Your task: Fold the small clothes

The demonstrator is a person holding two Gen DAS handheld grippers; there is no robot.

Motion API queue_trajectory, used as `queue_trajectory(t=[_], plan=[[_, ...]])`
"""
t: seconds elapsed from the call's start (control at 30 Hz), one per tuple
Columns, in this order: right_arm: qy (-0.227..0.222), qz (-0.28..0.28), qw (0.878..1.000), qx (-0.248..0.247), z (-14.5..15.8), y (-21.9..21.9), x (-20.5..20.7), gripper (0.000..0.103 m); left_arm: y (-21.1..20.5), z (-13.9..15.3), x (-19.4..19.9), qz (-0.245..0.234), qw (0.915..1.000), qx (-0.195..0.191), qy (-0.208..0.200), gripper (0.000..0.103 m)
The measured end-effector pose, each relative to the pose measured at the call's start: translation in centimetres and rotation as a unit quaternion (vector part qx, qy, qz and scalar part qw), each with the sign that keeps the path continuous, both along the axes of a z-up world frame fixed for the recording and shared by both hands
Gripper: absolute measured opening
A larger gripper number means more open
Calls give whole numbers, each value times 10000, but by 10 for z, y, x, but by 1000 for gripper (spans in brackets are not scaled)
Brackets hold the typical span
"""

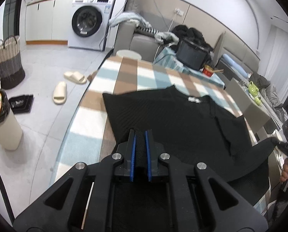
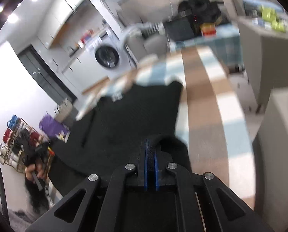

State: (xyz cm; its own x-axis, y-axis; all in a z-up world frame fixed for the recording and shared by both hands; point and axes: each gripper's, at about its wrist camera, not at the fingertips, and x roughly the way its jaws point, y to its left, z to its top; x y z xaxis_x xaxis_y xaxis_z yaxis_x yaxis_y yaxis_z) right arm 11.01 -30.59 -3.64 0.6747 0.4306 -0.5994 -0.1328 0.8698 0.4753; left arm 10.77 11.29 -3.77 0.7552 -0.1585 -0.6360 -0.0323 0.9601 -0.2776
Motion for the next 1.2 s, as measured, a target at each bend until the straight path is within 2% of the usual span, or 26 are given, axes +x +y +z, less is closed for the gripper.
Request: queue_trajectory(t=[0.1, 0.37, 0.47, 0.57, 0.6, 0.63, 0.67, 0.7, 0.73, 0.77, 0.87, 0.97, 1.0, 1.1, 1.17, 1.2], plan=[[-404, -201, 9989, -84, 20, 2, 9, 5, -1, 8, 6, 53, 9998, 46, -166, 6], [-587, -384, 9975, -24, 27, 17, 77, 5, 13, 1, 57, 357, 9993, 2, -109, 6], [-440, -459, 9977, -242, 16, 25, 102, 5, 18, -17, 78, 466, 9988, -34, 168, 6], [122, -338, 9986, -389, -10, 30, 113, 6, 18, -38, 86, 488, 9976, 49, 491, 8], [324, -341, 9975, -520, -19, 31, 113, 9, 17, -44, 87, 476, 9970, 92, 609, 10], [550, -276, 9961, -632, -29, 31, 112, 16, 16, -49, 87, 464, 9965, 138, 688, 20], [778, -205, 9946, -657, -38, 30, 109, 25, 16, -52, 83, 489, 9959, 187, 738, 40], [970, -142, 9932, -629, -46, 28, 104, 33, 16, -54, 78, 535, 9951, 223, 802, 53], [1023, -125, 9930, -570, -50, 25, 95, 49, 18, -56, 71, 567, 9947, 192, 831, 68], [1035, -120, 9932, -525, -53, 23, 84, 55, 19, -57, 66, 566, 9949, 163, 822, 70], [1115, 189, 9919, -576, -60, 28, 61, 59, 16, -62, 49, 369, 9942, 281, 966, 71], [1146, 472, 9890, -805, -67, 42, 43, 60, 7, -76, 42, 76, 9906, 438, 1295, 71], [1124, 536, 9880, -917, -69, 48, 40, 60, 3, -78, 39, 44, 9906, 536, 1261, 70], [931, 683, 9842, -1345, -67, 63, 30, 59, -7, -79, 30, -71, 9910, 688, 1145, 56], [916, 799, 9804, -1550, -69, 72, 27, 58, -12, -78, 23, -171, 9918, 690, 1058, 39], [897, 802, 9781, -1696, -70, 76, 25, 57, -14, -77, 20, -218, 9921, 655, 1044, 35]])
